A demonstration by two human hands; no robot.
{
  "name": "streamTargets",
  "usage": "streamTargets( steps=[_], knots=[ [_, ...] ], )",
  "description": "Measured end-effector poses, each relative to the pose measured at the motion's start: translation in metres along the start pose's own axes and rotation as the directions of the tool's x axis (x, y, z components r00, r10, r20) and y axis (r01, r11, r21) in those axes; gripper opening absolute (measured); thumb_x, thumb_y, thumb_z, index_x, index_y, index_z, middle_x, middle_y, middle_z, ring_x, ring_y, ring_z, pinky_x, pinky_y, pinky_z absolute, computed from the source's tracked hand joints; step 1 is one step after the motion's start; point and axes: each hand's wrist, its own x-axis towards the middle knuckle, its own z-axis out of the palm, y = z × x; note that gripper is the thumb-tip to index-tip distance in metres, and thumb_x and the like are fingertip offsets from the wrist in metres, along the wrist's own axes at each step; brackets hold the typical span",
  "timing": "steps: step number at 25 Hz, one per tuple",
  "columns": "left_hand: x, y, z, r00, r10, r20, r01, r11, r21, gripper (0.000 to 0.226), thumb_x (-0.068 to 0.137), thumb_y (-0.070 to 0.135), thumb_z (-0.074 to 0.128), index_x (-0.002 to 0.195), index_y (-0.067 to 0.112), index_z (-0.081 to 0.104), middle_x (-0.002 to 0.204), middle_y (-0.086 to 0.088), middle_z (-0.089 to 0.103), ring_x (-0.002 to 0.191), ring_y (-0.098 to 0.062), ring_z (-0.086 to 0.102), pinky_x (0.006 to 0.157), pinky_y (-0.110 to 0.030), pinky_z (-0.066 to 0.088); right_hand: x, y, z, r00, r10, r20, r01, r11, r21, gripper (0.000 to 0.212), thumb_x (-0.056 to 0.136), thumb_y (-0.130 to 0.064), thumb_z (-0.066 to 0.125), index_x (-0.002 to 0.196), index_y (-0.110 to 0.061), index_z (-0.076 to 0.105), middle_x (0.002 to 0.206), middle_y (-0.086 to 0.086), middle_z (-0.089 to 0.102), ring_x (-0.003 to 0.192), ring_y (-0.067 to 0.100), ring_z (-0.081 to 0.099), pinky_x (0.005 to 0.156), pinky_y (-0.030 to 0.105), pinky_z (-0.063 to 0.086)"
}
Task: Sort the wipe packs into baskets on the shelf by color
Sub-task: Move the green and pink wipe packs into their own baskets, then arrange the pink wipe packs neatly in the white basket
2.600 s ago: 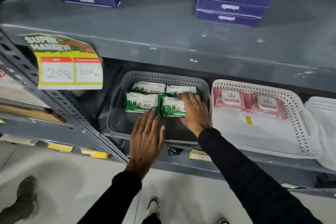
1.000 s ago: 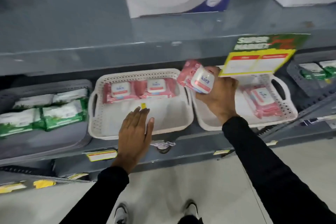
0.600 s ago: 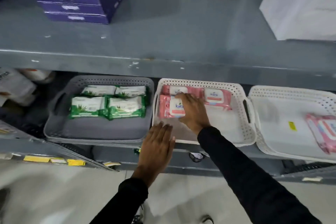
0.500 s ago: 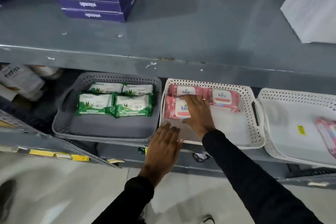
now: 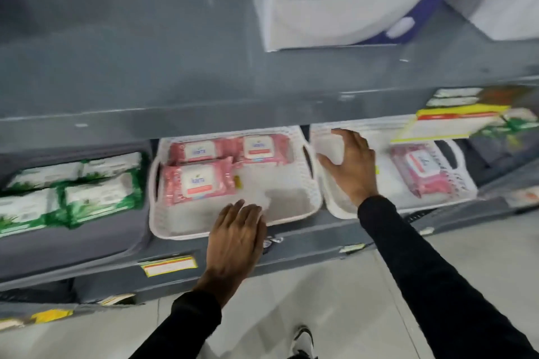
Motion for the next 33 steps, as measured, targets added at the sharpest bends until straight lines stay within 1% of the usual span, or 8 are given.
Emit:
streamTargets(
  steps=[4,8,16,19,21,24,29,33],
  knots=[
    [0.027,0.067,0.021,0.992,0.105,0.076,-0.106,0.994,0.02,0.025,0.099,0.029,0.043,0.088,0.02,0.064,0.077,-0.004,0.07,0.071,-0.032,0.065,0.067,-0.041,0.049,-0.005,0.129,-0.051,0.951,0.307,-0.027,-0.306,0.93,-0.204,0.071,0.077,-0.039,0.079,0.134,-0.007,0.051,0.134,0.019,0.055,0.127,0.039,0.049,0.097,0.05,0.04],
    [0.036,0.084,0.029,0.999,0.034,0.043,-0.039,0.992,0.124,0.03,0.1,0.033,0.04,0.08,0.021,0.059,0.065,-0.003,0.064,0.059,-0.03,0.062,0.051,-0.035,0.043,-0.004,0.184,-0.063,0.872,0.47,0.136,-0.41,0.853,-0.324,0.09,0.077,-0.039,0.076,0.149,-0.009,0.031,0.15,0.024,0.04,0.139,0.042,0.037,0.113,0.054,0.031],
    [0.035,0.086,0.031,0.999,0.043,0.023,-0.047,0.984,0.17,0.029,0.097,0.033,0.046,0.074,0.019,0.057,0.058,-0.001,0.057,0.049,-0.028,0.057,0.045,-0.027,0.031,-0.002,0.157,-0.073,0.949,0.303,0.088,-0.305,0.952,0.015,0.075,0.074,-0.02,0.077,0.14,-0.009,0.043,0.134,0.018,0.051,0.124,0.037,0.051,0.094,0.047,0.049],
    [0.03,0.075,0.025,0.997,0.06,0.047,-0.067,0.984,0.164,0.026,0.09,0.032,0.044,0.076,0.016,0.058,0.058,-0.001,0.058,0.05,-0.027,0.055,0.045,-0.028,0.036,-0.001,0.093,-0.068,0.998,0.067,0.019,-0.07,0.982,0.178,0.063,0.074,-0.022,0.071,0.133,-0.018,0.052,0.133,0.007,0.055,0.123,0.027,0.053,0.09,0.039,0.051],
    [0.022,0.061,0.019,0.998,0.053,0.034,-0.058,0.981,0.183,0.02,0.09,0.025,0.049,0.076,0.015,0.058,0.057,-0.002,0.057,0.049,-0.027,0.053,0.045,-0.028,0.039,0.001,0.046,-0.054,0.997,-0.068,-0.022,0.071,0.989,0.129,0.042,0.079,-0.016,0.063,0.121,-0.014,0.06,0.126,0.01,0.062,0.115,0.031,0.058,0.086,0.042,0.054],
    [0.011,0.039,0.012,1.0,-0.01,0.007,0.009,0.984,0.18,0.027,0.099,0.025,0.049,0.073,0.017,0.055,0.056,-0.002,0.056,0.05,-0.027,0.052,0.047,-0.031,0.04,-0.003,0.002,-0.03,0.965,-0.178,0.192,0.185,0.983,-0.019,0.057,0.087,-0.012,0.059,0.143,-0.013,0.048,0.141,0.014,0.052,0.13,0.033,0.048,0.095,0.046,0.053],
    [0.005,0.03,0.012,1.0,0.011,-0.015,-0.008,0.986,0.169,0.026,0.098,0.027,0.048,0.074,0.019,0.054,0.062,-0.002,0.058,0.056,-0.028,0.054,0.052,-0.032,0.039,0.012,0.001,0.0,0.919,0.018,0.394,0.016,0.996,-0.082,0.052,0.095,-0.034,0.042,0.144,-0.016,0.042,0.153,0.005,0.042,0.136,0.03,0.043,0.105,0.047,0.046],
    [0.003,0.028,0.013,1.0,-0.006,-0.009,0.007,0.99,0.142,0.026,0.099,0.028,0.047,0.075,0.02,0.056,0.064,-0.002,0.06,0.057,-0.027,0.055,0.053,-0.032,0.041,0.026,0.017,0.01,0.924,0.101,0.37,0.0,0.965,-0.263,0.036,0.082,-0.045,0.059,0.101,-0.015,0.053,0.127,0.013,0.054,0.118,0.039,0.053,0.088,0.048,0.05]
  ],
)
